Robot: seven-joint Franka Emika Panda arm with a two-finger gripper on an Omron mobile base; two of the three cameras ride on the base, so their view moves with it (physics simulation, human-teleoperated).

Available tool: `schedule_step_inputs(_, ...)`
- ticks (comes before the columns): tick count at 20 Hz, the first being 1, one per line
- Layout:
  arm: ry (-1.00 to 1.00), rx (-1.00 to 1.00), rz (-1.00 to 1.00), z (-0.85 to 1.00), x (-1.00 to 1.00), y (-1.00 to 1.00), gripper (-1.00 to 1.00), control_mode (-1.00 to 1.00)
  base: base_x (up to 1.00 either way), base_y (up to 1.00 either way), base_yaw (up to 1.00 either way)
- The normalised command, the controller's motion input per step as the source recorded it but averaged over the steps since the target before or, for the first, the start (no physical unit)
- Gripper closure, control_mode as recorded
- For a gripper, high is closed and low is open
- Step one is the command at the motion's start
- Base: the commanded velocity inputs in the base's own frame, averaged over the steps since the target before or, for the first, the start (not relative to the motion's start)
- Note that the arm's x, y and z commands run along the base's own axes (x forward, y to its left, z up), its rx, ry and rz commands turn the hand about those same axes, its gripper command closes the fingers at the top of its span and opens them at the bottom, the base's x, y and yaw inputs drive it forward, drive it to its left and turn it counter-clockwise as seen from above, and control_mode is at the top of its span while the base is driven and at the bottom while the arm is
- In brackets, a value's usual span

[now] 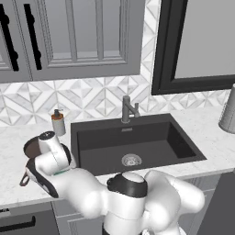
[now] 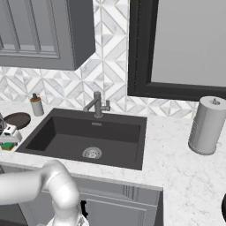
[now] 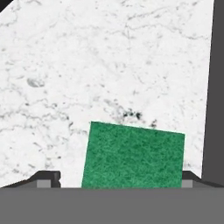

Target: Pick the pan and sponge and place them into the sink. Then turn on the water.

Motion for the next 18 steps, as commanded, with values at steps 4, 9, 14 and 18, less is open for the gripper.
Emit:
schedule_step_inputs(4, 0.00, 0.01, 0.00, -0.46, 0.04, 0.00, -1.00, -1.00, 0.00, 0.00, 0.00)
schedule_step_inputs(9, 0.00, 0.04, 0.00, -0.68, 0.00, 0.00, 1.00, -1.00, 0.00, 0.00, 0.00)
schedule_step_inputs(14, -0.02, 0.05, 0.00, -0.28, 0.00, -0.16, 1.00, -1.00, 0.00, 0.00, 0.00)
schedule_step_inputs(18, -0.01, 0.03, 0.00, 0.53, 0.13, 0.00, 1.00, -1.00, 0.00, 0.00, 0.00)
